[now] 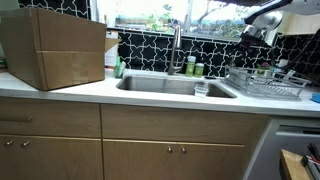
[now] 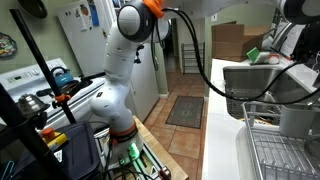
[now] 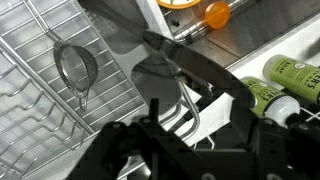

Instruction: Swap the spoon and the fork

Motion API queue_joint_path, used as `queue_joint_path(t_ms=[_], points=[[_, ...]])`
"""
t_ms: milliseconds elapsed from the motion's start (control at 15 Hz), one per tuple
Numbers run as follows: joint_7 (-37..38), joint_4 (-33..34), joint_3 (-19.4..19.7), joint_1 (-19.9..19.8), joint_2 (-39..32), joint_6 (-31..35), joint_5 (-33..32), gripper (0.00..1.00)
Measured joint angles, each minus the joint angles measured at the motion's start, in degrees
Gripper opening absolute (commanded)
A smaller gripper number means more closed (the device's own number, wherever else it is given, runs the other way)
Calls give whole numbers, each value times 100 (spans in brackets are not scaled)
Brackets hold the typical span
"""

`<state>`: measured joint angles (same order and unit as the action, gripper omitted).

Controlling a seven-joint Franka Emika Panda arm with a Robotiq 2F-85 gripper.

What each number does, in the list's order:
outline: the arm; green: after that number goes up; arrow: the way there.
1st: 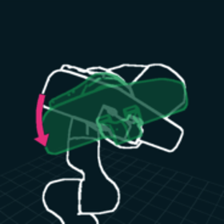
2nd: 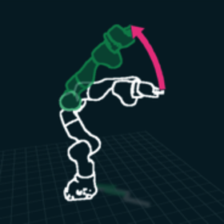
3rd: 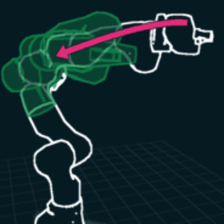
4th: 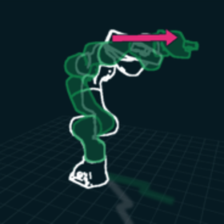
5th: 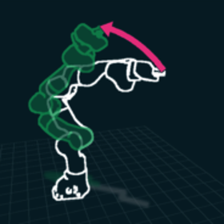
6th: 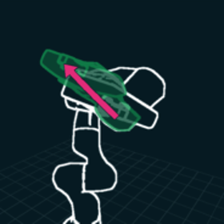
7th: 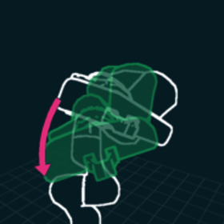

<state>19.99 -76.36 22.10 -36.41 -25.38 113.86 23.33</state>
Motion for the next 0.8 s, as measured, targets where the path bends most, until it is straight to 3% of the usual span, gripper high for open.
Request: queue_joint_path(t_ms=[200,267,400,533,600,667,800], points=[[21,261,-113,-124,-208,-202,4,46],[22,338,-153,-166,-272,-250,6,35],[24,495,-237,-247,-382,-352,9,37],[25,639,-318,-319,-473,-444,9,27],[25,709,-356,-352,-511,-502,9,16],[25,772,-396,-386,-546,-562,9,17],[25,893,-450,-442,-613,-699,9,3]])
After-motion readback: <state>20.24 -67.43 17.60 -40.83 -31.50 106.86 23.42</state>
